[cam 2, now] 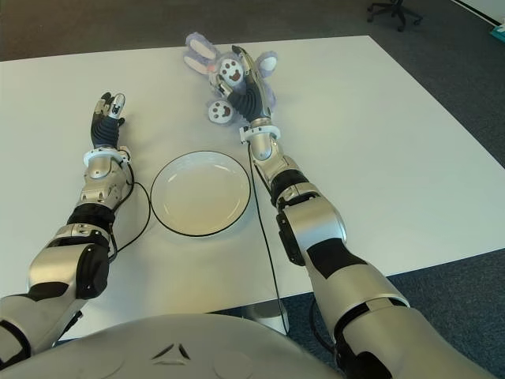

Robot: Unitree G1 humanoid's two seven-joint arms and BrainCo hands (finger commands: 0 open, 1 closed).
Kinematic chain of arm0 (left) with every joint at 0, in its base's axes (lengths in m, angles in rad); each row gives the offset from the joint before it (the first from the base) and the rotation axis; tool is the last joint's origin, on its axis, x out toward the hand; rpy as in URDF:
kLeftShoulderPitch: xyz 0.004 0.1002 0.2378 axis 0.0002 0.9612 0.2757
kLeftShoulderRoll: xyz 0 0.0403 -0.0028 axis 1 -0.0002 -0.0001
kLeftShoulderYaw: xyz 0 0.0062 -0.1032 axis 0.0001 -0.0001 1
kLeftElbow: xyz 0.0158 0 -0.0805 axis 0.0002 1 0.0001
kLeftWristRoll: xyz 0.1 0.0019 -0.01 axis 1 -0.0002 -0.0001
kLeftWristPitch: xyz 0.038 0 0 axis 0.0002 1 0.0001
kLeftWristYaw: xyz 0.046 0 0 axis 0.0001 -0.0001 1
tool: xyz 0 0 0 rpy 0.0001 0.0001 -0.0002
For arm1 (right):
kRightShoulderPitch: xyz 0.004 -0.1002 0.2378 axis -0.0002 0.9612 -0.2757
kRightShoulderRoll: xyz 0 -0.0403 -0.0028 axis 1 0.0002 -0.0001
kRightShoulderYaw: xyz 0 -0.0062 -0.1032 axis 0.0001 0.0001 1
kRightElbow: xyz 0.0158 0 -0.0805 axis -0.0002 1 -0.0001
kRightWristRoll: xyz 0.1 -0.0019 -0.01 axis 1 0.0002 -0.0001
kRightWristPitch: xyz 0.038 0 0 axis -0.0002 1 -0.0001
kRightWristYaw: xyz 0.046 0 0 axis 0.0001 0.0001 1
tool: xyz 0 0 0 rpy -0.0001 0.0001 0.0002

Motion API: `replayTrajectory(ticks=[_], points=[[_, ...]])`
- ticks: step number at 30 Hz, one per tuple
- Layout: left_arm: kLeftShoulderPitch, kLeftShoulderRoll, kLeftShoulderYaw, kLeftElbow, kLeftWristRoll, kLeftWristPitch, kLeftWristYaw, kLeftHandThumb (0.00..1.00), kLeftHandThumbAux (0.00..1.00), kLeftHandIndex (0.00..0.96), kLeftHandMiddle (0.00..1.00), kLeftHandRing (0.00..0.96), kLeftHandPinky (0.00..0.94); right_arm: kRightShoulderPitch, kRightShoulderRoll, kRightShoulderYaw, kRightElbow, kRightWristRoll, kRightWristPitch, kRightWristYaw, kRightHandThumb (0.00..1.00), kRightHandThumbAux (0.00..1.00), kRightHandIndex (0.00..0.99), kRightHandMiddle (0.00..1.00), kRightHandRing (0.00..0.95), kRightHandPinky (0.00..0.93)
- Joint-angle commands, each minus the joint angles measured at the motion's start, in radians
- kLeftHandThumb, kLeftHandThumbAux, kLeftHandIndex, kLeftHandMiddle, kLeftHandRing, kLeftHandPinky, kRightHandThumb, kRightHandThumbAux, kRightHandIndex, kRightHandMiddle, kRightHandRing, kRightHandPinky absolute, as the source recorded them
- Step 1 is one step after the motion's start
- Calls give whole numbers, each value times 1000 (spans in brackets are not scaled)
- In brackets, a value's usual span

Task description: Put the doll into the plate.

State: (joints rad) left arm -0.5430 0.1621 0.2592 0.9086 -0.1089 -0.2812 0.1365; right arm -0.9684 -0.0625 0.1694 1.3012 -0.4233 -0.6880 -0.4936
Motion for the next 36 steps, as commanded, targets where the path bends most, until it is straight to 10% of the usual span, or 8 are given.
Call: replayTrajectory(ticks=[1, 26, 36], points=[[82, -31, 1, 57, -10, 70, -6, 0, 413, 0, 76, 69, 27, -3, 5, -4, 16, 9, 28, 12, 469, 455, 32, 49, 38, 67], [94, -37, 0, 33, -11, 74, -5, 0, 403, 0, 70, 62, 40, 0, 17, -50, 14, 51, 48, 53, 460, 492, 110, 117, 132, 202], [101, -41, 0, 20, -12, 79, -3, 0, 398, 0, 69, 58, 32, 1, 23, -76, 10, 85, 43, 107, 603, 536, 227, 248, 227, 237]])
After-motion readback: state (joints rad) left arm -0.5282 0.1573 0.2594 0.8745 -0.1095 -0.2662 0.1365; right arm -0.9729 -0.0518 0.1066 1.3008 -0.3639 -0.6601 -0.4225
